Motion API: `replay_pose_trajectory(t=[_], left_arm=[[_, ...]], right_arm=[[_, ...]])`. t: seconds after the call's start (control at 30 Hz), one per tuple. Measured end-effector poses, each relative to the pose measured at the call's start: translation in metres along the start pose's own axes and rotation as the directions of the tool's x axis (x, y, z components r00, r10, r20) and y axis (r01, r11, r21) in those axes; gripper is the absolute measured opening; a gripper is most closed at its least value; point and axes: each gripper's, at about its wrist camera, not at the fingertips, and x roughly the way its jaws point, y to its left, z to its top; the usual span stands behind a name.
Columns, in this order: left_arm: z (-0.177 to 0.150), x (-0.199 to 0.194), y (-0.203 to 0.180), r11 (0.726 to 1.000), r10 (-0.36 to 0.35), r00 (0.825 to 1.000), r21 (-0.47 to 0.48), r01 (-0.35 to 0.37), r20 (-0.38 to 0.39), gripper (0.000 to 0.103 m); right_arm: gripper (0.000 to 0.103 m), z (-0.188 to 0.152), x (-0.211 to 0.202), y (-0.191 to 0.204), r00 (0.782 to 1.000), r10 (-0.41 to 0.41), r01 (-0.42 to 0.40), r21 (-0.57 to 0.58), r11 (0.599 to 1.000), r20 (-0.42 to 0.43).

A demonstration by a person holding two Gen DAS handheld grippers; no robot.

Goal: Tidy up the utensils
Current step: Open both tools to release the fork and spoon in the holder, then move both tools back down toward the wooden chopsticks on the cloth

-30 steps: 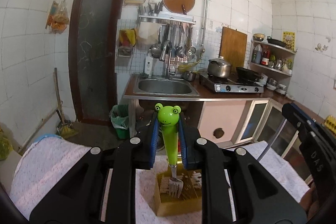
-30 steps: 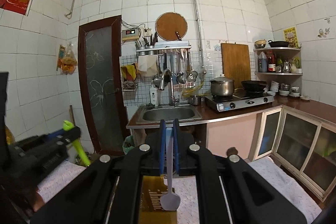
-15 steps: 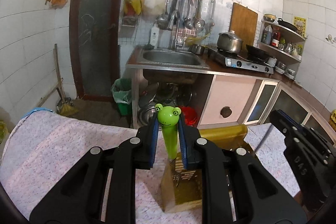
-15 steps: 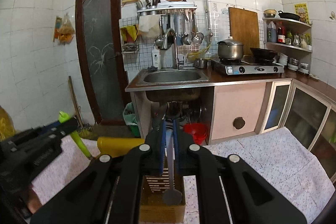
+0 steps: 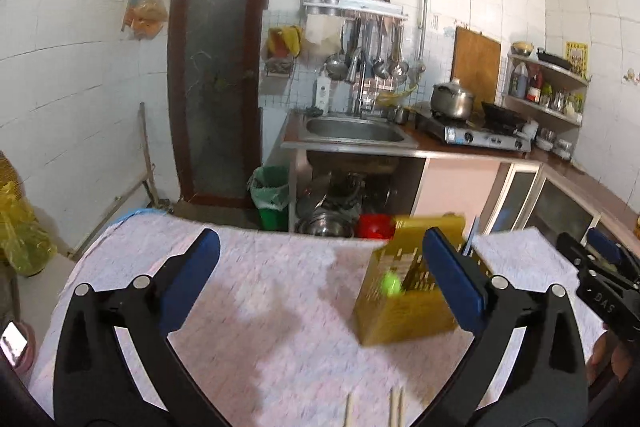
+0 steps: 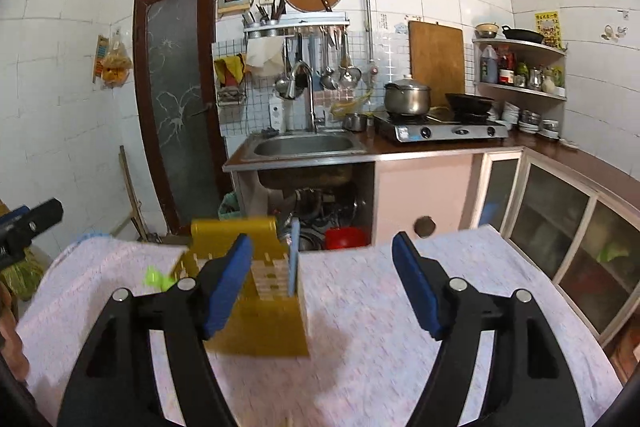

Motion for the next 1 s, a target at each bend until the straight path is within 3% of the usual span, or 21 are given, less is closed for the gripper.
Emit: replay_pose_trajectory(t=[0.37,0.7,1.0], left_arm=[[-0.079,0.003,0.024,0.999,0.028,0.989,-0.033,-0.034,-0.144,0.098],[-0.142,0.038,0.023,0.999,0.036,0.953,0.000,-0.037,-0.302,0.098],[-0.177,0.068,-0.011,0.992,0.048,0.917,0.123,0.001,-0.396,0.098]], right_arm=[[0.077,-0.073,-0.022,-0.006,0.991,-0.064,0.061,-0.028,0.998,-0.114],[0.077,-0.126,-0.005,-0.005,0.967,-0.085,0.078,-0.039,0.996,-0.241],[0.077,-0.152,0.016,-0.006,0.934,-0.101,0.097,-0.029,0.995,-0.342]])
